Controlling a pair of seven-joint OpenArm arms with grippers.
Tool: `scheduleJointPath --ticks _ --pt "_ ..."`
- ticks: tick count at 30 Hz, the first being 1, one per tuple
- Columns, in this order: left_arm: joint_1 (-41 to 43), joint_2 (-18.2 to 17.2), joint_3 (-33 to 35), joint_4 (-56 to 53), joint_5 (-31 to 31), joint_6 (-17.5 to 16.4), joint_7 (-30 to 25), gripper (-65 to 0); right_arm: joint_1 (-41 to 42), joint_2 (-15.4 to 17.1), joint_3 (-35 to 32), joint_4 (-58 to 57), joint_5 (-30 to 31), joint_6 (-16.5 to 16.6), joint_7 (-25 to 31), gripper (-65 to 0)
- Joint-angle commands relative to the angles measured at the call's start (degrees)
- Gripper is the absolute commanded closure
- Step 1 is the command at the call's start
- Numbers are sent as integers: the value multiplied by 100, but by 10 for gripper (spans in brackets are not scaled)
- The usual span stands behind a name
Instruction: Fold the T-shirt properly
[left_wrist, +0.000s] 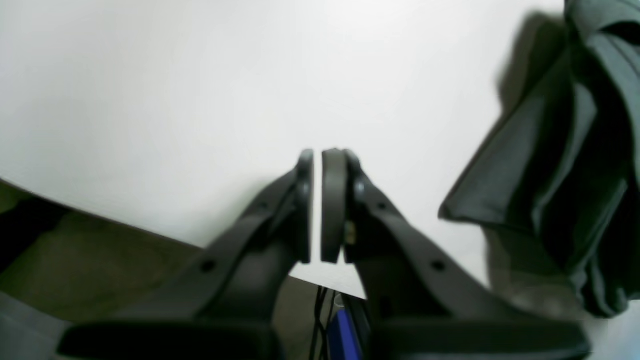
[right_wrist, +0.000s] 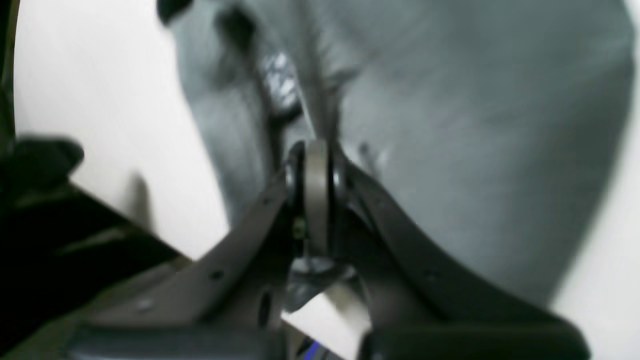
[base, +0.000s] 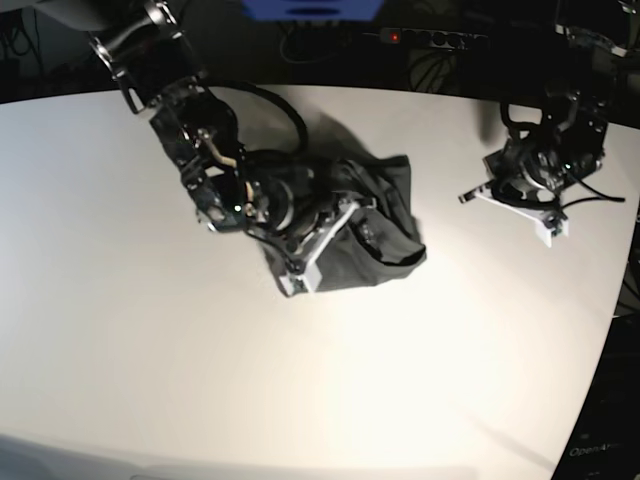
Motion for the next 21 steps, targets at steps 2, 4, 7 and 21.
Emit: scheduleJointPath --ticks 2,4,7,21 --pt "-53 -64 -47 71 26 -10 -46 -31 102 -8 -54 109 31 17 75 -1" --pt "-35 -73 -47 71 26 -10 -46 -31 129 0 -124 109 31 17 75 -1" --pt "-35 -82 -47 -26 26 -10 -46 -31 164 0 -238 126 31 17 57 -1" --pt "-53 -55 -38 -202 26 -10 -55 -31 850 -360 -1364 988 31 69 -1077 -1"
